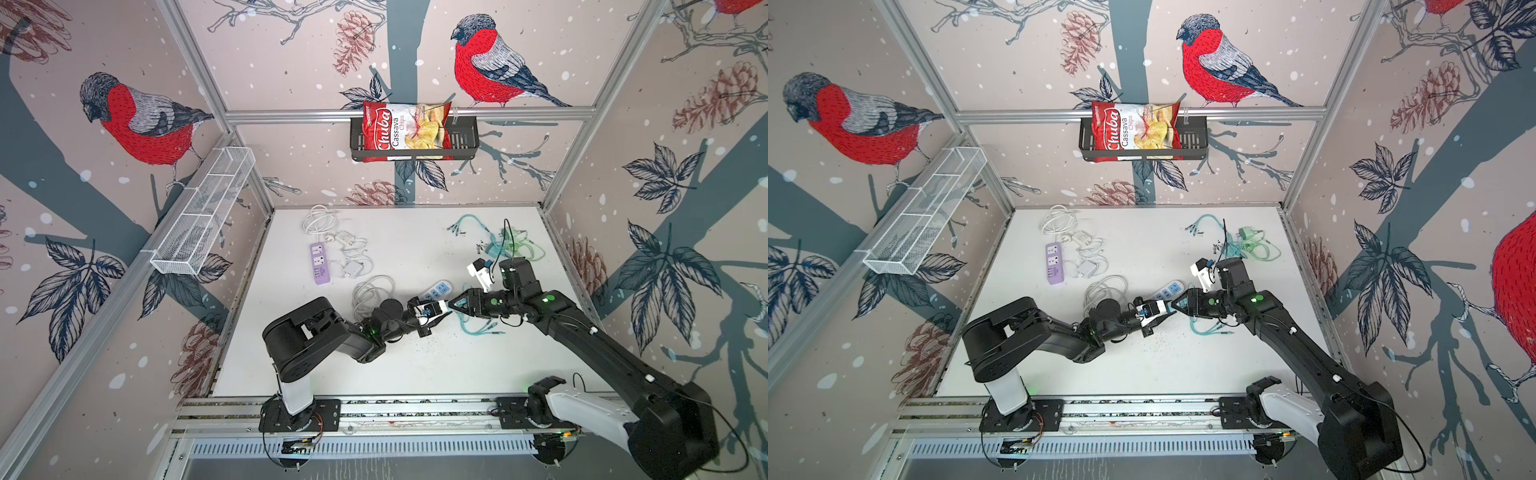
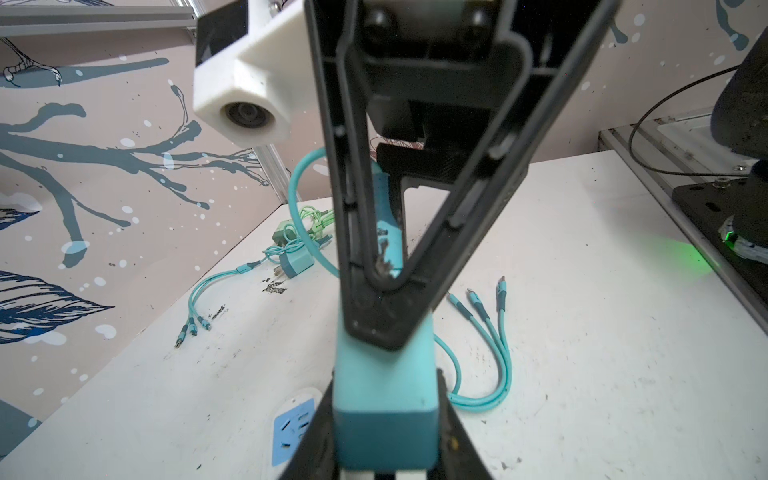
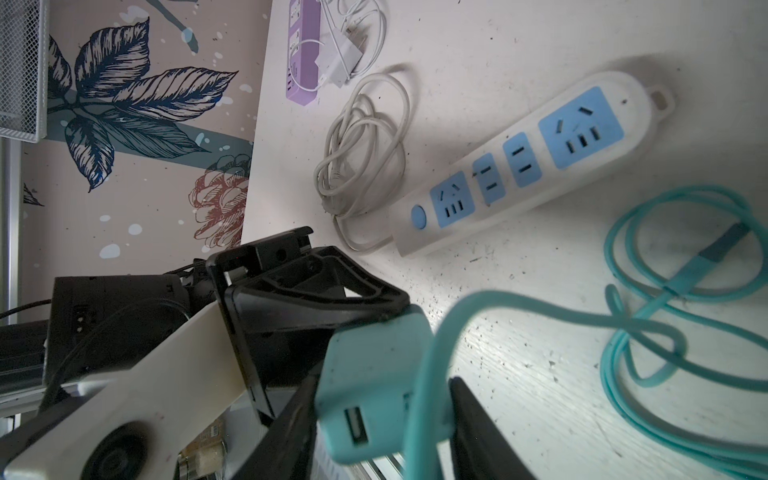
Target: Insert the plug
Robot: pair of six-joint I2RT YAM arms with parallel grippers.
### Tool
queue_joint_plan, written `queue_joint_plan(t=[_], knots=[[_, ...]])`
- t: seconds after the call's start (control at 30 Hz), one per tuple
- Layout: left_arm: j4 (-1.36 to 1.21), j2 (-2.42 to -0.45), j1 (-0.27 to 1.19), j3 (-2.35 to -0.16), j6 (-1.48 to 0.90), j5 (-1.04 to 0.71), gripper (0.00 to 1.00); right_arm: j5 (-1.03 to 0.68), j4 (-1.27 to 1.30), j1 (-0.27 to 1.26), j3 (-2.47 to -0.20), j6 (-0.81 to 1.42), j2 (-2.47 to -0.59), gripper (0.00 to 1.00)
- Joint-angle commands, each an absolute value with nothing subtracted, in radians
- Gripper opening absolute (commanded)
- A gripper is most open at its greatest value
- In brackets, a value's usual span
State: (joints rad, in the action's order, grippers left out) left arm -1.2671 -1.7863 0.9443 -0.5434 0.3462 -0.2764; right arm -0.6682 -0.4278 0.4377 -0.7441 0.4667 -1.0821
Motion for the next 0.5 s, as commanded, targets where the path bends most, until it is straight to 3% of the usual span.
queue_joint_plan(t=[0.0, 0.37, 0.47], knots=[[-1.334, -1.788, 0.943, -0.542, 0.357, -0.270, 0.15, -0.689, -0.420, 0.442, -0.754, 0.442, -1.089, 0.50], [-1.336, -1.795, 0.943, -0.549, 0.350, -0.265, 0.18, -0.678, -0.420, 0.455, -0.747, 0.425, -1.100, 0.35], [-1.359, -1.803, 0.943, -0.551, 0.331, -0.224, 0.30, -0.673, -0.420, 0.455, -0.745, 0.423, -1.099, 0.30]])
